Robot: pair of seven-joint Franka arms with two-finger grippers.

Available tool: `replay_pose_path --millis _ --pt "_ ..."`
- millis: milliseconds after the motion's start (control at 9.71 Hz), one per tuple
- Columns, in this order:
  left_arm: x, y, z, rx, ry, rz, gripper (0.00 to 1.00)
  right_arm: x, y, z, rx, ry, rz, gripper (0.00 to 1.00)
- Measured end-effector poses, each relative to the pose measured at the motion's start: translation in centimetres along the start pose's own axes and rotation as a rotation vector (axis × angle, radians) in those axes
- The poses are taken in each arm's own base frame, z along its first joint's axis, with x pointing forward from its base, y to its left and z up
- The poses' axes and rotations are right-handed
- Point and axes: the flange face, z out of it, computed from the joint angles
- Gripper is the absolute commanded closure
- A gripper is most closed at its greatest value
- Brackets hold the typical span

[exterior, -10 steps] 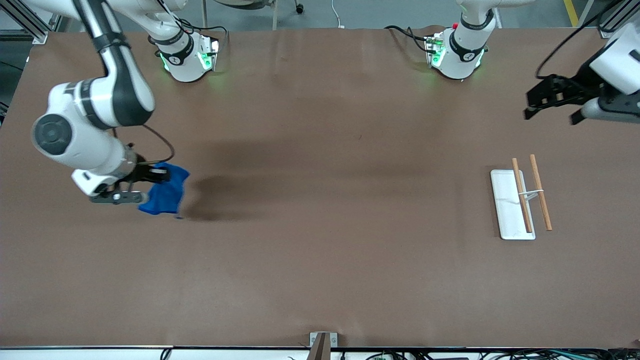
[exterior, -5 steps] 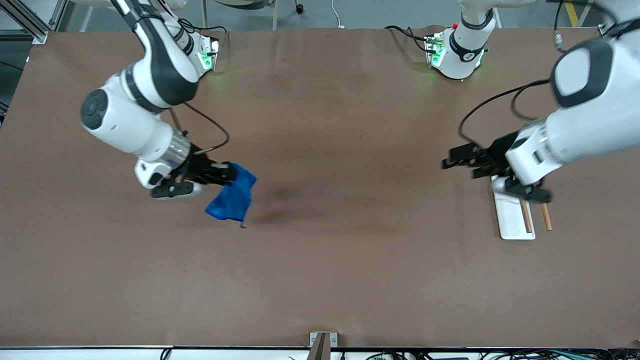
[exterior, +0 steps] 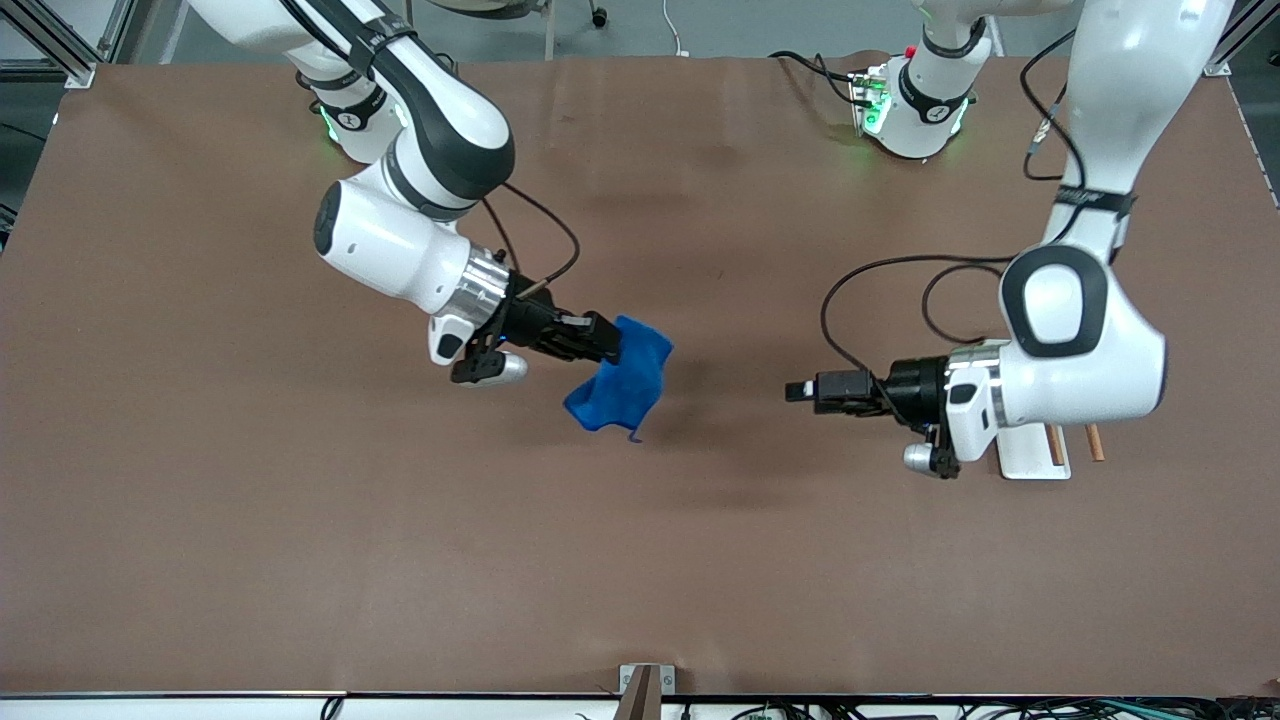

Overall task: Right arm passes towel to left arm to hang
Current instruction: 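Lift the towel with the right gripper while the left gripper approaches, then grasp the hanging towel with the left gripper below the right gripper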

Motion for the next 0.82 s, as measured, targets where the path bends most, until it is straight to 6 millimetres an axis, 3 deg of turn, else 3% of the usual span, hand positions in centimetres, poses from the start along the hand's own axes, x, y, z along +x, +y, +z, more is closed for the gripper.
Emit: replay_pose_path --millis 206,309,618,824 --pt "0.6 -4.1 2.8 -0.174 0.019 -0.004 0.04 -1.4 -3.5 0.2 0.113 -0.007 0.070 1.00" --pt "0.5 -4.5 3.9 -0.258 0.018 -0.039 0.05 -2.1 -4.8 0.1 0.159 -0.002 0.101 1.00" --pt "-0.9 -3.2 7.3 -0.420 -0.012 -0.122 0.20 -3.0 -6.8 -0.1 0.234 -0.004 0.170 1.00" --pt "-1.8 -2.3 8.1 -0.472 -0.083 -0.152 0.23 -3.4 -7.5 0.0 0.256 -0.004 0.188 1.00"
